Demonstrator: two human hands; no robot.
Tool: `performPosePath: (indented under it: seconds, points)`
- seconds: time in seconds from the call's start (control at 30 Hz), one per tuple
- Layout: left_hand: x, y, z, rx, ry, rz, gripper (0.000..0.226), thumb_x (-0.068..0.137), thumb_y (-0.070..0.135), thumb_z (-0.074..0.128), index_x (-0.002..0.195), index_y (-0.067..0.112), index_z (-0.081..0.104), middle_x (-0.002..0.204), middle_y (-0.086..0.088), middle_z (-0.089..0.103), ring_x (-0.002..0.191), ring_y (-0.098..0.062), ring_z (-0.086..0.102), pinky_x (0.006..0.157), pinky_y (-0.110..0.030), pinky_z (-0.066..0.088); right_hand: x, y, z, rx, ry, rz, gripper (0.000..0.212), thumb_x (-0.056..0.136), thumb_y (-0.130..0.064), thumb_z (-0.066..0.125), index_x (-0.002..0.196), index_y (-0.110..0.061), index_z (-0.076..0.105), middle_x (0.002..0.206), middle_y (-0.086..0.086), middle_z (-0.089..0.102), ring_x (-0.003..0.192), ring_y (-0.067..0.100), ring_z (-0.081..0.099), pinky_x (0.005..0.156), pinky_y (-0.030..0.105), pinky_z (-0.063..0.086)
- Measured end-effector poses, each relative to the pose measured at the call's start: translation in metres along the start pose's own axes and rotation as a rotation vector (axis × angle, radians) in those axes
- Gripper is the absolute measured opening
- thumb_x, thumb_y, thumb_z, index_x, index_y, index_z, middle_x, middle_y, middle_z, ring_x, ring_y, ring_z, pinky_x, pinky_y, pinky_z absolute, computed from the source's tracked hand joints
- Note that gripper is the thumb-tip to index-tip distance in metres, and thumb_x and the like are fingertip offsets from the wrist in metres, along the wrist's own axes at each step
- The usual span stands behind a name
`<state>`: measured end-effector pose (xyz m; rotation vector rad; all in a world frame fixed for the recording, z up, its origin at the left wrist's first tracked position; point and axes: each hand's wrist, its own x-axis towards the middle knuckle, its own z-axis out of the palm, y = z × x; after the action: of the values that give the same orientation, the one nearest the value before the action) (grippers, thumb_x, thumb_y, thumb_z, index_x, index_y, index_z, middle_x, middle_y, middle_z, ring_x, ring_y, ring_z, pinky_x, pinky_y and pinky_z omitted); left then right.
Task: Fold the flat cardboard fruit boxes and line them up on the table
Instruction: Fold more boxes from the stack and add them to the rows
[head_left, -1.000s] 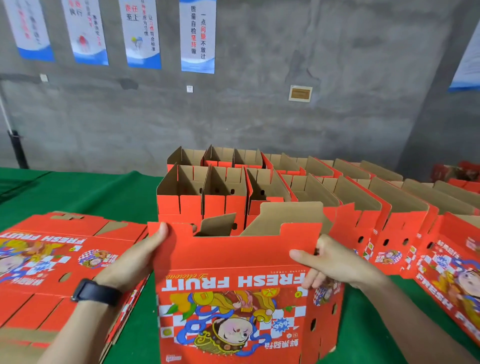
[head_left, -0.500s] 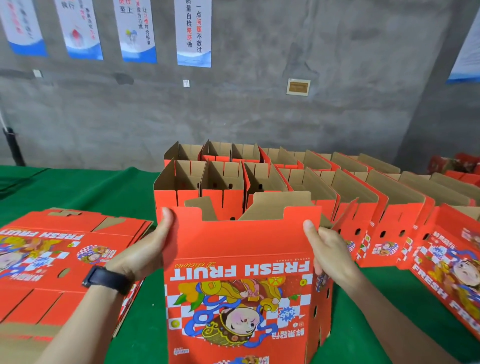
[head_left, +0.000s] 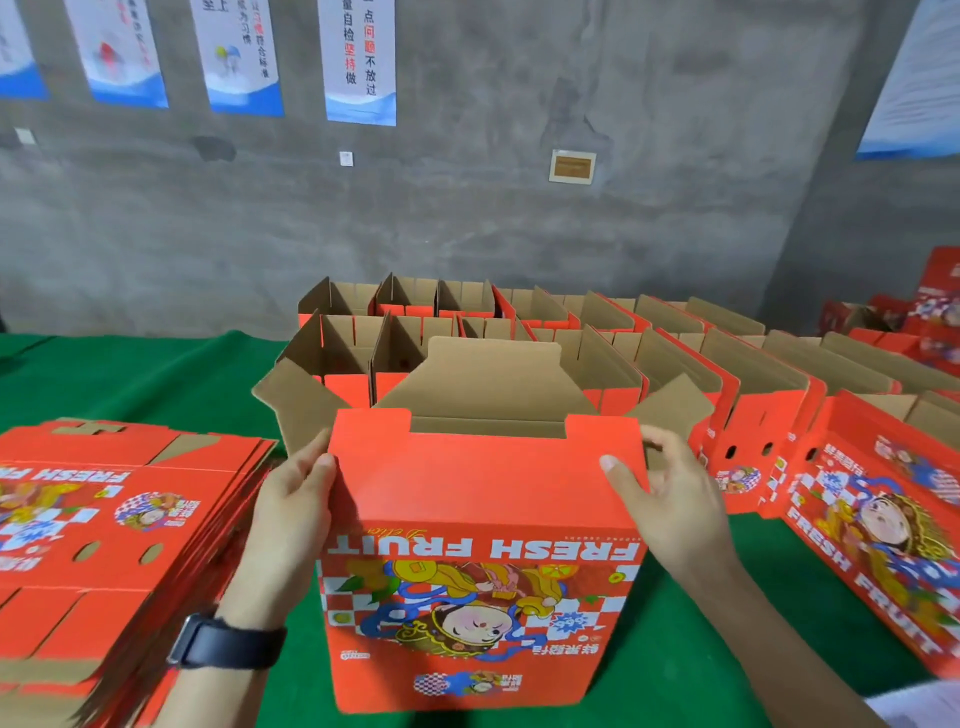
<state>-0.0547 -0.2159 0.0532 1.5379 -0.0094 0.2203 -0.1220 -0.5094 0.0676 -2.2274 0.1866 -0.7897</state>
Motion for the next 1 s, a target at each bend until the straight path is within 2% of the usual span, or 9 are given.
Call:
performPosePath:
  seconds: [0.07,0.13,0.27,0.4,0.63,0.7,0.8,0.9,1.0]
  points:
    - [-0.003,-0.004,0.006,0.152,0.076,0.048,0.041,0.098,0.001,0.041,0.137,0.009,0.05,0.128,-0.012,0.059,0.114,-0.024,0.057,0.099,-0.032,0.044,-0.001,0.006,0.0,-0.037,-0.038,0.026,0.052,0.088,-0.038,0.064,0.135,-0.025,0.045,0.074,-0.018,0.057,0.077,0.018,0.061,0.075,0.038,0.047]
    - [-0.007,-0.007,0.008,0.306,0.105,0.1,0.045,0.094,-0.005,0.043,0.136,0.008,0.05,0.121,-0.015,0.061,0.099,-0.026,0.063,0.088,-0.024,0.05,-0.002,0.01,0.0,-0.087,-0.065,0.023,0.056,0.087,-0.04,0.064,0.139,-0.025,0.047,0.052,-0.018,0.039,0.058,0.004,0.046,0.058,0.027,0.036]
    - [-0.014,-0.013,0.01,0.51,0.056,0.091,0.052,0.09,-0.006,0.042,0.14,0.01,0.045,0.131,-0.027,0.053,0.119,-0.046,0.052,0.099,-0.056,0.043,-0.001,0.017,-0.004,-0.13,-0.131,0.021,0.058,0.087,-0.038,0.065,0.14,-0.022,0.048,0.039,-0.003,0.019,0.043,0.009,0.033,0.047,0.02,0.026]
    - [-0.023,-0.011,0.017,0.625,0.073,0.146,0.056,0.087,-0.01,0.041,0.139,0.01,0.046,0.153,-0.011,0.032,0.136,-0.041,0.033,0.105,-0.063,0.031,-0.007,0.019,-0.008,-0.141,-0.212,-0.002,0.05,0.09,-0.035,0.063,0.137,-0.021,0.053,0.045,-0.01,0.043,0.052,0.004,0.045,0.058,0.016,0.033]
    - [-0.028,-0.004,0.021,0.707,0.106,0.179,0.057,0.086,-0.014,0.039,0.138,0.01,0.048,0.159,0.006,0.007,0.147,-0.028,-0.001,0.114,-0.062,0.008,-0.012,0.021,-0.007,-0.256,-0.19,-0.097,0.032,0.093,-0.028,0.06,0.125,-0.021,0.064,0.042,-0.024,0.049,0.048,0.0,0.047,0.054,0.011,0.033]
    - [-0.027,-0.004,0.021,0.725,0.093,0.187,0.058,0.086,-0.014,0.039,0.138,0.01,0.048,0.159,0.009,0.006,0.147,-0.028,-0.002,0.113,-0.063,0.008,-0.014,0.022,-0.005,-0.278,-0.243,-0.108,0.036,0.095,-0.03,0.055,0.13,-0.022,0.06,0.088,-0.019,0.07,0.08,-0.001,0.056,0.08,0.02,0.043]
    - [-0.024,-0.005,0.02,0.752,0.084,0.207,0.06,0.081,-0.018,0.041,0.134,0.008,0.052,0.158,0.007,0.008,0.147,-0.033,0.001,0.114,-0.06,0.013,-0.014,0.031,-0.002,-0.387,-0.288,-0.121,0.03,0.096,-0.03,0.052,0.123,-0.022,0.064,0.15,0.001,0.04,0.142,0.032,0.025,0.113,0.039,0.022]
    - [-0.022,-0.007,0.018,0.767,0.051,0.316,0.068,0.071,-0.025,0.04,0.13,0.006,0.054,0.152,0.009,0.009,0.145,-0.038,0.007,0.118,-0.05,0.014,-0.014,0.037,-0.001,-0.401,-0.305,-0.162,0.015,0.094,-0.026,0.056,0.102,-0.024,0.068,0.161,-0.006,-0.001,0.148,0.034,-0.004,0.118,0.045,0.006]
    - [-0.019,-0.007,0.016,0.737,-0.019,0.481,0.088,0.066,-0.029,0.039,0.141,0.016,0.043,0.149,0.01,0.019,0.146,-0.028,0.012,0.119,-0.043,0.015,-0.011,0.04,0.001,-0.307,-0.242,-0.246,0.008,0.089,-0.011,0.063,0.086,-0.011,0.071,0.156,-0.004,0.017,0.146,0.033,0.018,0.116,0.02,-0.004]
